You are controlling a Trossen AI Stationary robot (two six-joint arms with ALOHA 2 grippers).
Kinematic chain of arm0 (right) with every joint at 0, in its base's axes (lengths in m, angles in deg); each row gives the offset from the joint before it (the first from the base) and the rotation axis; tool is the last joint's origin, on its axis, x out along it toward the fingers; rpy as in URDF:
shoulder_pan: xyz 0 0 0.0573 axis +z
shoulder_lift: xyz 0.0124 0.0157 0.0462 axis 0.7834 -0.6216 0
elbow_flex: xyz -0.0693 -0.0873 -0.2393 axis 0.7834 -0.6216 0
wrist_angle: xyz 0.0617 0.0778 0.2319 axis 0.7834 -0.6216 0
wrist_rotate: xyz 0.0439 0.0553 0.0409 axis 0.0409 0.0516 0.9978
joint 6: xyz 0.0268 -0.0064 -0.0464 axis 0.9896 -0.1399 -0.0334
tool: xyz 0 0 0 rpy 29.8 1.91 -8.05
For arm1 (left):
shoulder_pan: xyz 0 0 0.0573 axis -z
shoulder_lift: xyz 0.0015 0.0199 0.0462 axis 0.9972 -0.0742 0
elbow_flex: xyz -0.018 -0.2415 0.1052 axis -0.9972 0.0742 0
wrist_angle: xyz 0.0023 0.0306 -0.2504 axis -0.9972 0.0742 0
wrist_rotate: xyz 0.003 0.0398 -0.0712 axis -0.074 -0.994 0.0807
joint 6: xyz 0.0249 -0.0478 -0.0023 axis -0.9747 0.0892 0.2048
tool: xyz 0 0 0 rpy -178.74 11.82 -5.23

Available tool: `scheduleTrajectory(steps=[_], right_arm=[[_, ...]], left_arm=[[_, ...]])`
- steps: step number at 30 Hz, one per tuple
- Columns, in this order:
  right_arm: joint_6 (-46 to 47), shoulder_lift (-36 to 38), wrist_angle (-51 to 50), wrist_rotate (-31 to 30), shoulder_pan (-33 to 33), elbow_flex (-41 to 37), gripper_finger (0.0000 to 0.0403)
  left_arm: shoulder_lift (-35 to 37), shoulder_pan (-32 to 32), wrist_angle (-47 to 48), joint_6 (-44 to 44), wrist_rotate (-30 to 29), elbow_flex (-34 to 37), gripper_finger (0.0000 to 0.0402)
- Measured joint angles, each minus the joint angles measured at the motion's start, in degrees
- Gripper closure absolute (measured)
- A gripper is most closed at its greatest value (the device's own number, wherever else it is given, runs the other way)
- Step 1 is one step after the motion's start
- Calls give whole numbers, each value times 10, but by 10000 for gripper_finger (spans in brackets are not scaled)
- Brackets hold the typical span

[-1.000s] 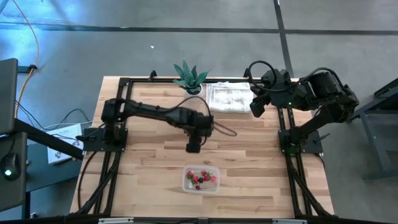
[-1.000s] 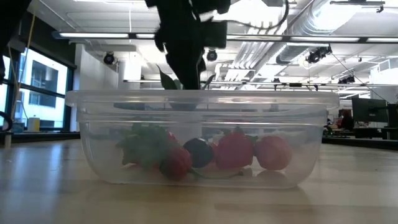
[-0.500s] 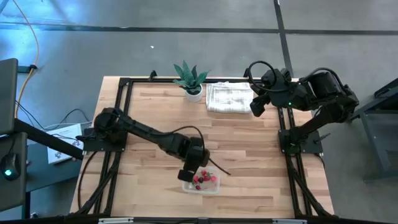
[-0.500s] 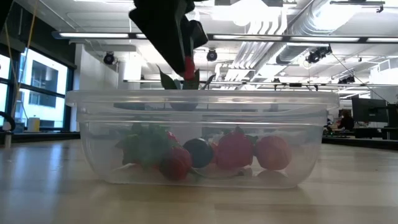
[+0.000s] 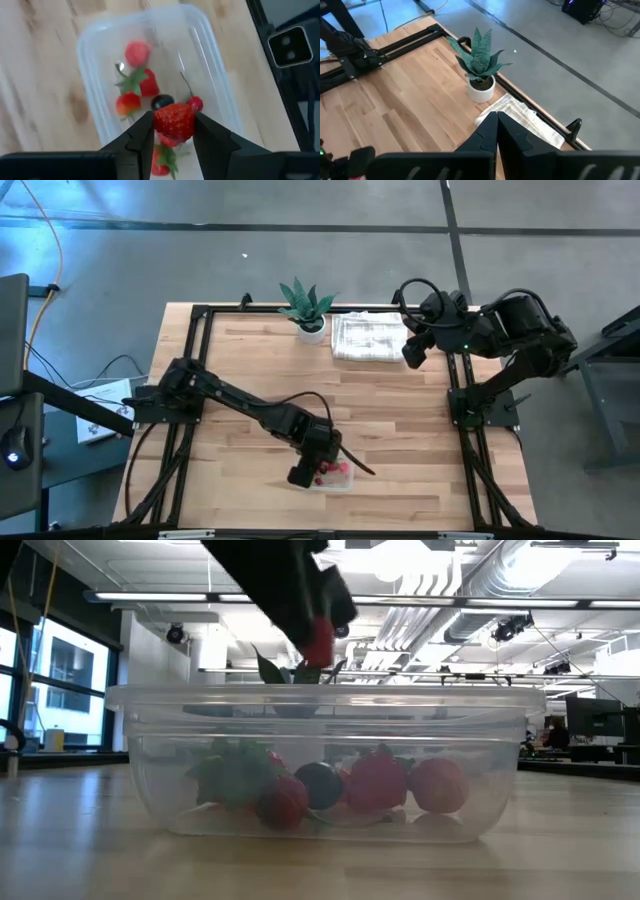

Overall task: Pick and placing Produce into tupperware
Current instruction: Put the raspberry into the transparent bin, then return to Home Position

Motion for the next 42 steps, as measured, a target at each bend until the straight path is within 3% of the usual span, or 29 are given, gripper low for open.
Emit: scheduleTrajectory(steps=[8, 21, 26, 32, 37, 42], right_arm=[[0, 0, -1, 13, 0, 0, 402], [-4, 0, -3, 20, 0, 0, 402], [-48, 1, -3, 0, 0, 0, 402], [-79, 24, -5, -9, 0, 0, 403], [-74, 58, -15, -23, 14, 0, 403], [-69, 76, -19, -61, 61, 0, 403]], left_arm=[[-10, -6, 0, 0, 18, 1, 271], [0, -31, 7, -22, -8, 1, 163], [48, -51, 28, -68, -86, 1, 140], [114, -114, 65, -68, -138, 1, 131], [171, -173, 53, -72, -141, 20, 131], [249, -219, 0, -79, -125, 119, 130]])
